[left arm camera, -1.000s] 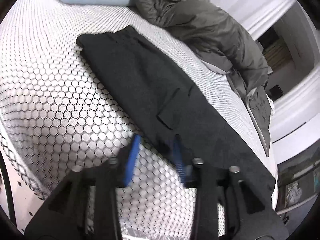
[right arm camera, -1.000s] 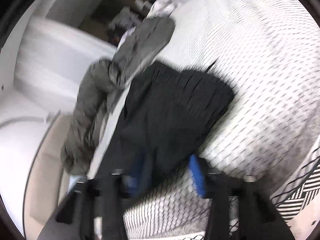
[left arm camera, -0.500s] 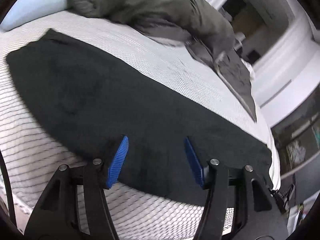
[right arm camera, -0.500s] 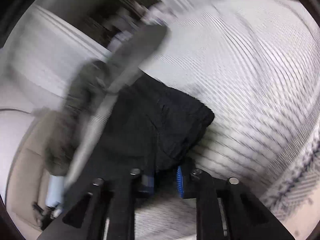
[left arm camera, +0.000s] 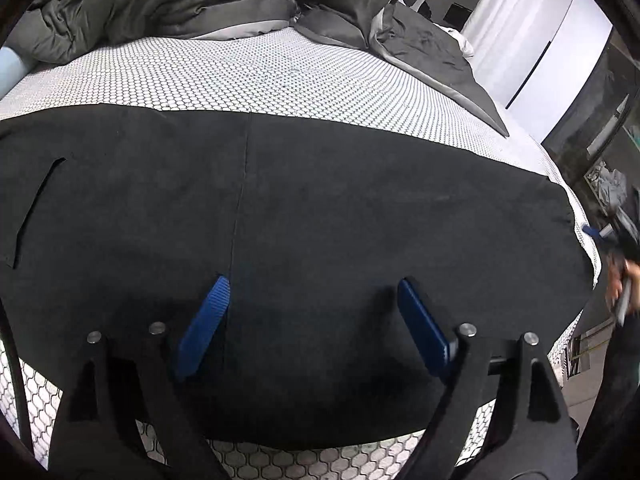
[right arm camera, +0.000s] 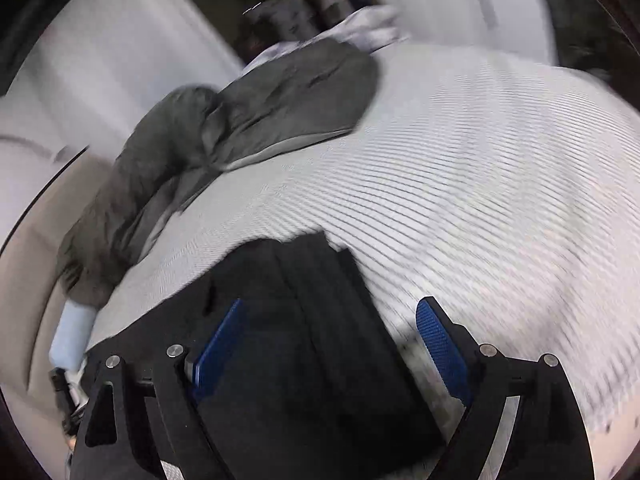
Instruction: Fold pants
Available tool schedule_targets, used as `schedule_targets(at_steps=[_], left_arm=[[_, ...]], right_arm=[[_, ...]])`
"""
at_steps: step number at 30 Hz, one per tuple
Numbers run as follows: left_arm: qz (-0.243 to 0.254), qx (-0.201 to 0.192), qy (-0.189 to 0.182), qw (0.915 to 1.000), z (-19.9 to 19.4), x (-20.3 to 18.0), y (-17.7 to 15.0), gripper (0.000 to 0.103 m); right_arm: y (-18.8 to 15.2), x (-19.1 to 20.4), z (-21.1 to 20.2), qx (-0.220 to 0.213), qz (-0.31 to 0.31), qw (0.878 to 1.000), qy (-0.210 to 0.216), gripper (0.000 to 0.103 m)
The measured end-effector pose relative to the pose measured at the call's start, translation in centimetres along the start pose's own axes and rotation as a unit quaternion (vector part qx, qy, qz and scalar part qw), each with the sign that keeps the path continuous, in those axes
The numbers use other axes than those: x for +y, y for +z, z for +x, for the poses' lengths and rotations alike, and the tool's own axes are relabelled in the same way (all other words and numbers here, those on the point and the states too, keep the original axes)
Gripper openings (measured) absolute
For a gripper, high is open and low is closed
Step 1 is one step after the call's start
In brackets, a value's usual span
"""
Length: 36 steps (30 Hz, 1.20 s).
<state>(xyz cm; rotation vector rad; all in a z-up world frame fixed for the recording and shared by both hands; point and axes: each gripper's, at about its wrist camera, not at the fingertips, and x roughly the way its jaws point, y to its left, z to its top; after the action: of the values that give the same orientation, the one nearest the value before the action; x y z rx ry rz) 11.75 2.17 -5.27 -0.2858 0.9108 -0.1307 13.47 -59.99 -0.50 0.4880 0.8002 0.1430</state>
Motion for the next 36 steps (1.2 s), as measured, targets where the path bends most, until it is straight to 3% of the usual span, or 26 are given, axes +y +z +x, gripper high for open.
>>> schedule_targets(at_steps=[3,5,6,8,9,10,11,14,16,20,21,22,24,26,28,31,33,36], left_arm=[[0.005,0.000,0.000,1.0000,0.3,0.3,0.2,0.084],[0.009,0.000,0.002,1.0000,0.5,0.5,0.2,0.084],[0.010,0.000,0.004,0.9999,0.6,0.5,0.2,0.085],[0.013,0.001,0.008,0.9999,0.8,0.6,0.4,0.085],[0.014,0.000,0.008,0.9999,1.0,0.7,0.6,0.085],[0.015,0.000,0.009,0.9998,1.1,0.7,0.6,0.085],[0.017,-0.001,0.009,0.9998,1.2,0.7,0.7,0.085],[0.018,0.000,0.000,0.9998,1.5,0.8,0.8,0.085],[0.020,0.000,-0.004,0.9998,1.5,0.8,0.8,0.085],[0.019,0.001,-0.001,0.9998,1.6,0.8,1.0,0.085],[0.015,-0.001,-0.002,0.9999,1.4,0.9,1.1,0.085],[0.009,-0.004,-0.003,0.9999,1.1,1.0,1.1,0.085],[0.003,-0.011,-0.006,0.9999,0.4,1.2,1.2,0.085],[0.012,-0.031,-0.004,0.9995,-0.6,0.5,1.2,0.085],[0.038,-0.049,-0.006,0.9980,-1.4,-0.8,1.2,0.085],[0.066,-0.071,-0.011,0.9953,-2.1,-3.5,1.0,0.087],[0.081,-0.072,-0.022,0.9938,-2.0,-5.6,0.9,0.103],[0.114,-0.074,-0.037,0.9901,-1.3,-9.3,0.8,0.102]], right_arm=[[3.3,-0.7,4.9,0.057,-0.001,0.998,0.026,0.088],[4.7,-1.1,7.8,0.095,0.009,0.993,0.065,0.073],[4.8,-1.2,8.7,0.115,0.013,0.990,0.087,0.054],[5.2,-0.6,9.8,0.133,-0.007,0.984,0.115,0.049],[5.2,0.2,9.7,0.135,-0.041,0.983,0.115,0.037],[5.3,1.2,9.2,0.124,-0.073,0.983,0.111,0.018],[5.4,1.9,8.7,0.105,-0.086,0.985,0.109,0.012],[6.3,2.7,6.9,0.030,-0.108,0.991,0.078,0.009],[6.6,1.7,7.4,0.020,-0.093,0.995,0.036,0.010],[6.8,0.0,11.8,0.099,-0.069,0.992,-0.023,0.021],[6.8,-0.2,11.4,0.096,-0.058,0.993,-0.023,0.030],[6.9,-0.3,10.1,0.075,-0.046,0.996,-0.027,0.052],[6.7,0.2,6.9,0.025,-0.051,0.996,-0.075,0.079],[5.0,1.4,2.7,-0.039,-0.079,0.981,-0.172,0.082],[3.1,2.6,0.3,-0.062,-0.088,0.975,-0.195,0.093],[-0.7,4.8,-2.2,-0.071,-0.096,0.981,-0.156,0.100],[-3.6,7.4,-2.3,-0.066,-0.105,0.986,-0.112,0.102],[-7.4,11.8,0.2,-0.028,-0.139,0.988,-0.063,0.102]])
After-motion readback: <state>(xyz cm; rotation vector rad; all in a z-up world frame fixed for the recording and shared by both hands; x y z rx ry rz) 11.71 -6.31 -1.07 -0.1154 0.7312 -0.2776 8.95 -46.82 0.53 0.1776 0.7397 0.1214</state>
